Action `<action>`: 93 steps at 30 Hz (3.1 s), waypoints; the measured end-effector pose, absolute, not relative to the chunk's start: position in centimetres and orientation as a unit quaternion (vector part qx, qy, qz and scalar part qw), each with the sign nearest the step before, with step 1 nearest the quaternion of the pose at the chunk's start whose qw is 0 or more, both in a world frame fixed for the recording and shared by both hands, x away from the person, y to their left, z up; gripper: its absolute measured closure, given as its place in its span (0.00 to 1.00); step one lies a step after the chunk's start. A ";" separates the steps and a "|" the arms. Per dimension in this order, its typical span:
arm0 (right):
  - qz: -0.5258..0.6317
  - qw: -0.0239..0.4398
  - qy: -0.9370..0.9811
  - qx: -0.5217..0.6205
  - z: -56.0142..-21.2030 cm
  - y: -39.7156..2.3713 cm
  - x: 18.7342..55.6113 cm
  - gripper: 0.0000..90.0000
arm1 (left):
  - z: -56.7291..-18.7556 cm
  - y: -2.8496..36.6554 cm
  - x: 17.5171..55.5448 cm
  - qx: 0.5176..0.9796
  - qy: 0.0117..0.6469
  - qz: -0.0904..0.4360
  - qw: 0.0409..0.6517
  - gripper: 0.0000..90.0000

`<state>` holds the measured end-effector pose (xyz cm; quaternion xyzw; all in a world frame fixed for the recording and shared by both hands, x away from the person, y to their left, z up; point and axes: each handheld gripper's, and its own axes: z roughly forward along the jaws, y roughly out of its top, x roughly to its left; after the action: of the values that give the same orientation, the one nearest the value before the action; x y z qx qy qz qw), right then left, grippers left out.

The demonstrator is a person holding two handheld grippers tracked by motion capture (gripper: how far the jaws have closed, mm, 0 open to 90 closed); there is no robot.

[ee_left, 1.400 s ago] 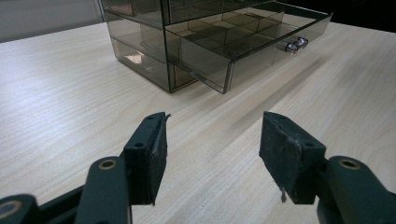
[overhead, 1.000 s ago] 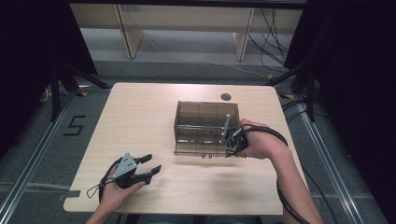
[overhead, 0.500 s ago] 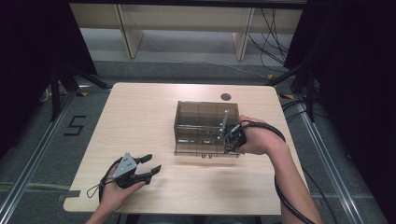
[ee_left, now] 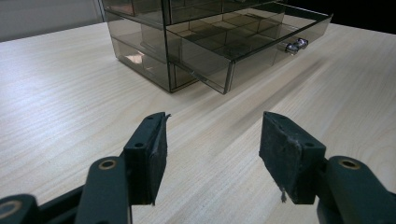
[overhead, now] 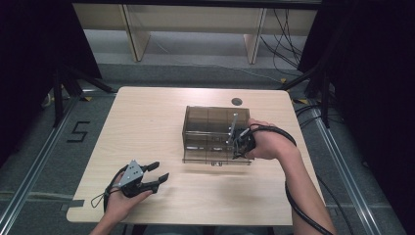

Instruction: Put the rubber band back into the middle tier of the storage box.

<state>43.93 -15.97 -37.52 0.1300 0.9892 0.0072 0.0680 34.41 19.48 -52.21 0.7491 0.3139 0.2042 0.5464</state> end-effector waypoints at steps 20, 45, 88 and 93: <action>0.010 0.067 0.991 0.116 -37.6 -15.5 45.0 0.99 | -52.2 19.5 34.4 0.749 0.314 0.204 0.547 0.46; 0.002 0.056 0.989 0.134 -38.4 -15.0 45.8 0.99 | -52.2 19.5 34.4 0.750 0.313 0.205 0.546 0.46; -0.004 0.040 0.991 0.128 -41.5 -14.8 47.6 0.99 | -52.2 19.5 34.4 0.749 0.313 0.204 0.547 0.46; -0.006 0.035 0.991 0.132 -41.8 -14.8 47.8 0.99 | -52.2 19.5 34.4 0.749 0.314 0.203 0.547 0.46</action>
<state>47.78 -14.79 -41.81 0.1322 0.9906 -0.0058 0.0350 34.40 19.49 -52.22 0.7487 0.3136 0.2034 0.5475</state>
